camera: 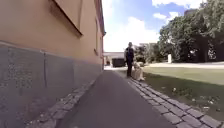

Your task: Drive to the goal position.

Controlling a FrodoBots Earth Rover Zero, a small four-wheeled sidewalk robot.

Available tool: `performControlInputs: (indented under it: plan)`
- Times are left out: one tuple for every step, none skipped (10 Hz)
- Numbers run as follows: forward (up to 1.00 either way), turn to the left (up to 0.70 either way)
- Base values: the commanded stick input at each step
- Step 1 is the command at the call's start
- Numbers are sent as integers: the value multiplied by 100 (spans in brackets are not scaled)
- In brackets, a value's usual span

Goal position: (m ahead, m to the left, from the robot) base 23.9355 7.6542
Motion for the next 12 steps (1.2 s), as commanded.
performControlInputs:
  plan:
    - [85,1]
    - [85,1]
    - [85,1]
    - [85,1]
    - [85,1]
    - [85,1]
    - [85,1]
    - [85,1]
    - [85,1]
    - [85,1]
    - [85,1]
    - [85,1]
